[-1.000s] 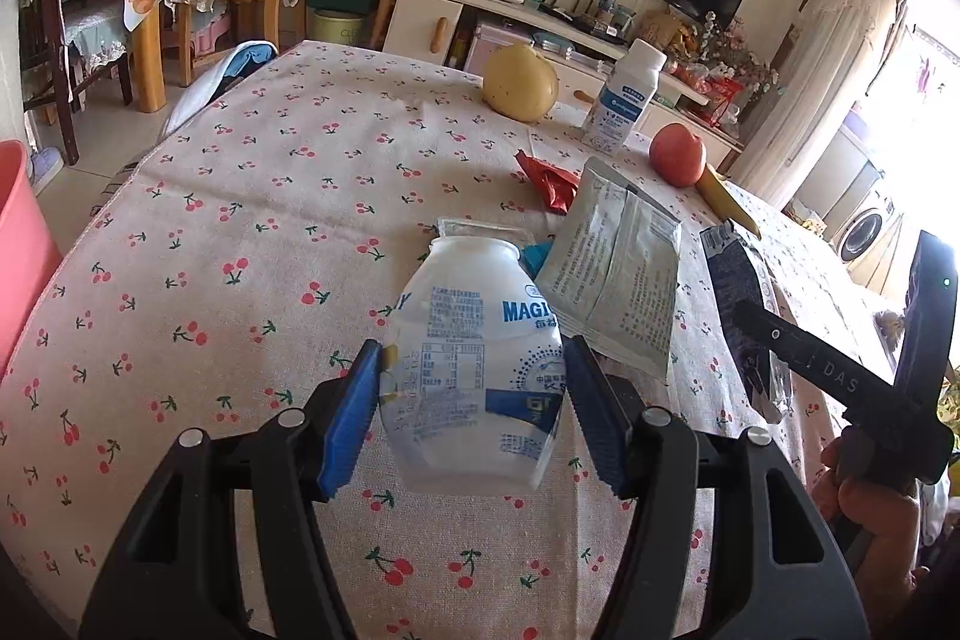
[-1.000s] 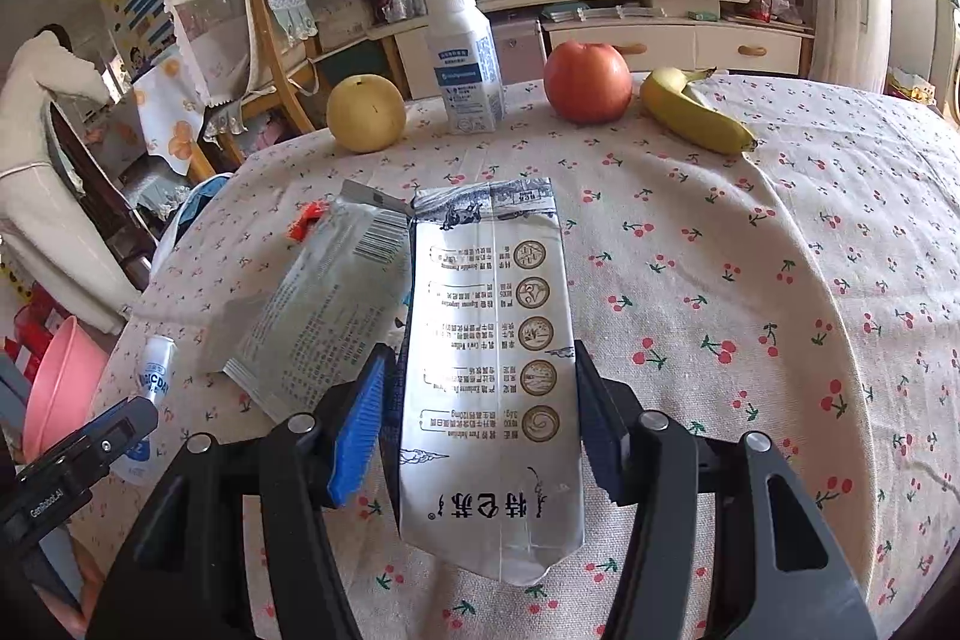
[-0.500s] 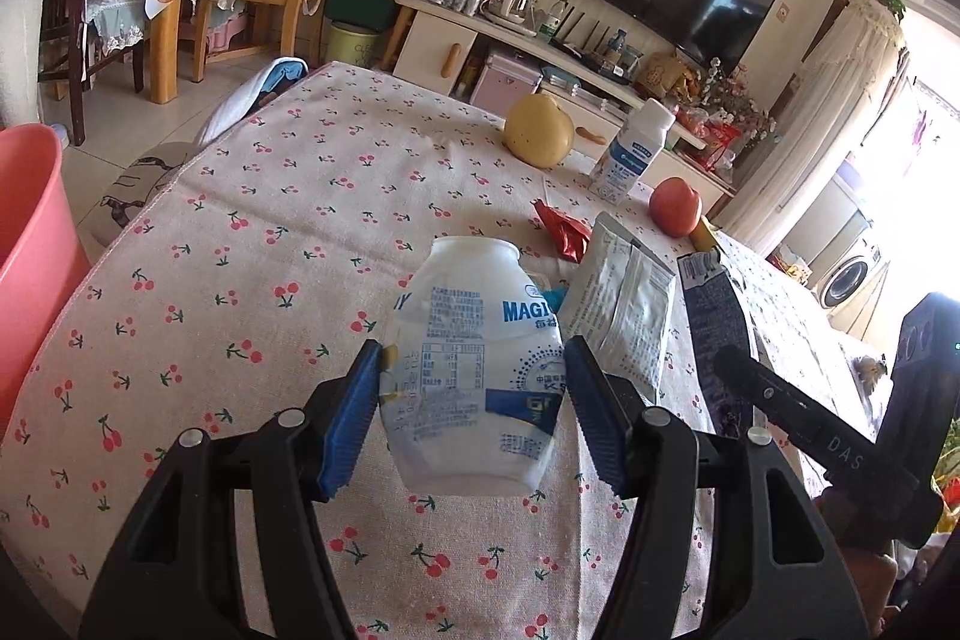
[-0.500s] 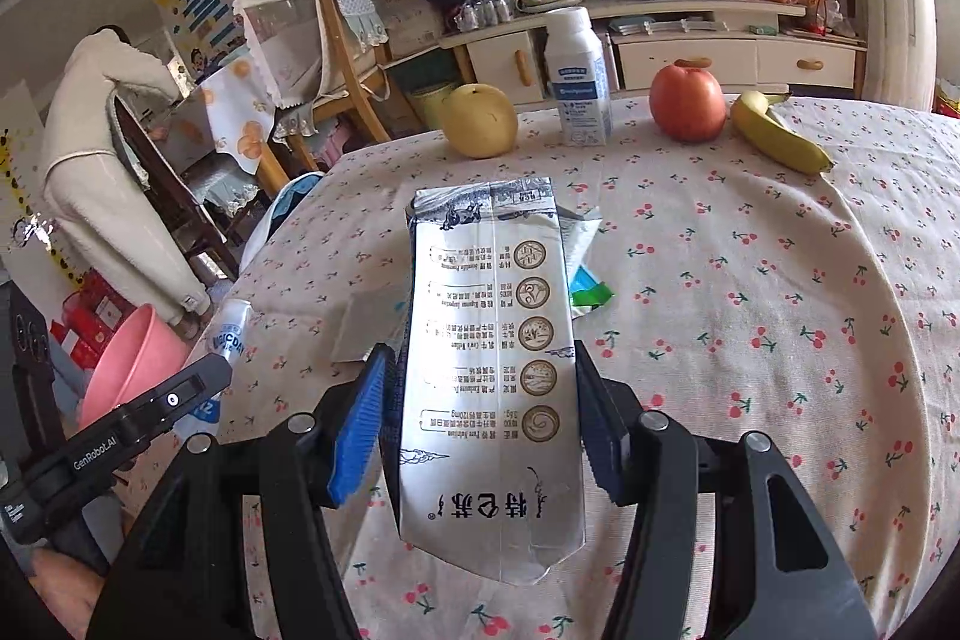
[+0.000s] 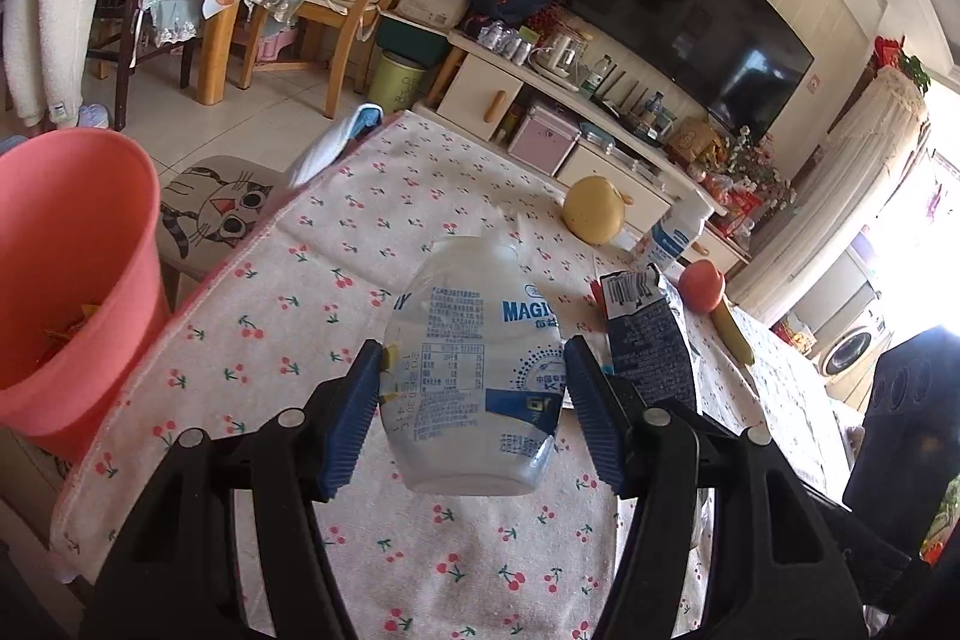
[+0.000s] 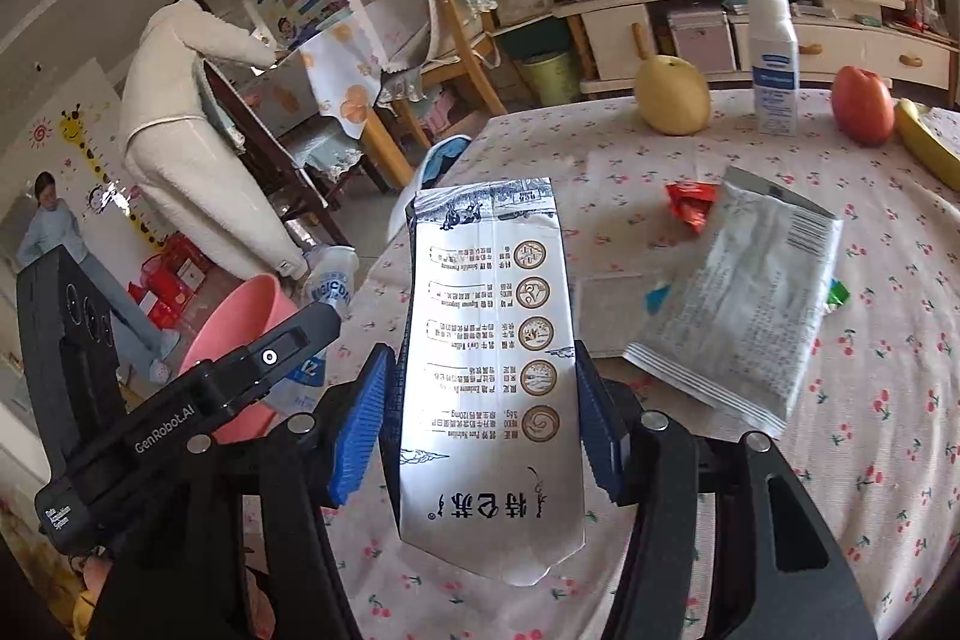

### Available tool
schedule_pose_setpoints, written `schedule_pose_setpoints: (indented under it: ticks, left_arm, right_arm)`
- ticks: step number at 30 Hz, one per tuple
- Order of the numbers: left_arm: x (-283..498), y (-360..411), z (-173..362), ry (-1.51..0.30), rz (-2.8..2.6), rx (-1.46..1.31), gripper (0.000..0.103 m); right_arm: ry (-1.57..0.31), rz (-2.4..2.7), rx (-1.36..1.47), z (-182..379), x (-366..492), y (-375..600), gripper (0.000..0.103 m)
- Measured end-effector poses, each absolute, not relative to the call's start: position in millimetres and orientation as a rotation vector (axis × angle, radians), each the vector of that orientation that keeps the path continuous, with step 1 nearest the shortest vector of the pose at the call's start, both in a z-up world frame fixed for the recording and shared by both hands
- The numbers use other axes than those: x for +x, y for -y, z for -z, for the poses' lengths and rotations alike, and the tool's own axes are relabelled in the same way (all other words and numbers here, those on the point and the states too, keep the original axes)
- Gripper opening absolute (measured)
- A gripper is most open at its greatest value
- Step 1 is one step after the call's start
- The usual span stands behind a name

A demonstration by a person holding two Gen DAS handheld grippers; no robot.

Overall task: Collect trash
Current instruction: 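Carry the bottle and packet over the pink bucket and open both tools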

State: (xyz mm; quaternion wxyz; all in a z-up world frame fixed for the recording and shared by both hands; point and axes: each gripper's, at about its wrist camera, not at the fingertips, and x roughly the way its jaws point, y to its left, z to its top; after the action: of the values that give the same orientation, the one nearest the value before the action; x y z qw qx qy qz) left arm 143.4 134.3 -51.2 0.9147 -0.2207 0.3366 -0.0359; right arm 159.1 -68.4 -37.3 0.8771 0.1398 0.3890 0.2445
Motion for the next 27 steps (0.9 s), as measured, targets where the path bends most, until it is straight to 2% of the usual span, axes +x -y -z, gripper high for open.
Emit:
schedule_pose_setpoints:
  ticks: [12, 20, 27]
  left_arm:
    - [123, -259, 36, -0.603, -0.242, -0.566, 0.062]
    - [112, -337, 48, -0.601, -0.429, -0.695, 0.062]
    - [104, -371, 63, -0.627, -0.512, -0.783, 0.062]
  right_arm:
    - [-0.823, -0.740, 0.180, 13, 177, -80, 0.059]
    - [-0.862, -0.845, 0.158, 21, 190, -169, 0.059]
    - [-0.896, -0.871, 0.126, 37, 194, -205, 0.059]
